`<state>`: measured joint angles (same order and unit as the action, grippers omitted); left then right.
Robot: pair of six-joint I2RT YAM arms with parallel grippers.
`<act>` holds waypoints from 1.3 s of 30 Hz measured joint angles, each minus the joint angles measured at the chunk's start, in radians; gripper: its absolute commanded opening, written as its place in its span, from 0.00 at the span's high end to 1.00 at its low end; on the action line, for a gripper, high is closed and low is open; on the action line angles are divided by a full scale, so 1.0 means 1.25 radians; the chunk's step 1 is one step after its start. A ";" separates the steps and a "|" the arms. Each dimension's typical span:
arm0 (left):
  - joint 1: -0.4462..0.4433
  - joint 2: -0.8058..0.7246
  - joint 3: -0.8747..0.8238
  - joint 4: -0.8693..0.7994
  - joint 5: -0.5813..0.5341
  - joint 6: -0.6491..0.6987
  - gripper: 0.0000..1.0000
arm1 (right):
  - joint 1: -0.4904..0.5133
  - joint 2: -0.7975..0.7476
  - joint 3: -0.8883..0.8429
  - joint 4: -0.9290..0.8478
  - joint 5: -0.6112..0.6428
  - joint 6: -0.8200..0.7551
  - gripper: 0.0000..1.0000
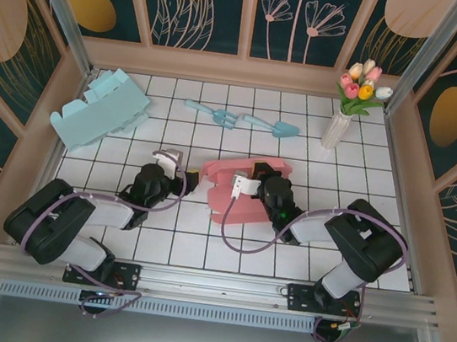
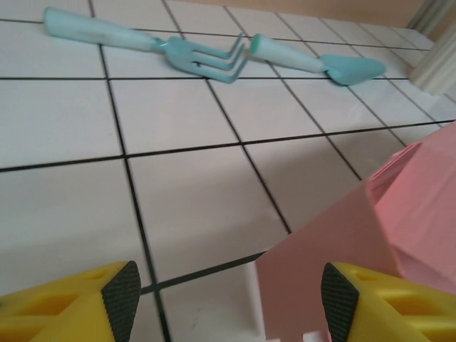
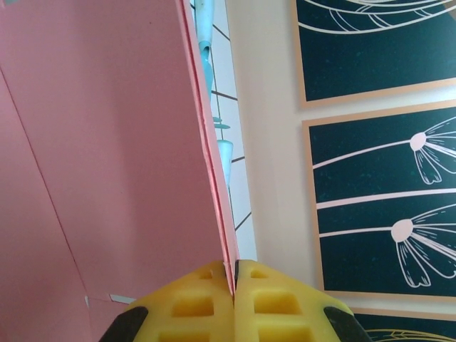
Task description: Fold the paper box
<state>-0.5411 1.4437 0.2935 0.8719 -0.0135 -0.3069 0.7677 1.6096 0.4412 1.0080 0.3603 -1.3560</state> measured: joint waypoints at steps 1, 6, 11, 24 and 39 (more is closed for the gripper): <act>0.000 0.012 0.007 0.007 0.009 0.005 0.31 | 0.000 0.003 0.000 0.005 0.001 0.000 1.00; 0.000 0.061 0.020 0.036 0.043 0.024 0.31 | -0.001 0.013 0.002 0.013 0.005 0.001 1.00; 0.000 0.092 0.031 0.062 0.091 0.027 0.33 | -0.005 0.018 0.010 0.012 0.004 0.004 1.00; 0.001 0.162 0.064 0.157 0.221 -0.001 0.43 | -0.021 0.051 0.040 0.016 0.004 0.019 1.00; -0.029 0.242 0.088 0.249 0.254 -0.028 0.44 | -0.027 0.057 0.040 0.022 -0.014 0.024 1.00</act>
<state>-0.5777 1.7458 0.4034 1.1828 0.3038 -0.3416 0.7338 1.6814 0.4911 1.0359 0.3424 -1.3262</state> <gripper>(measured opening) 0.563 0.048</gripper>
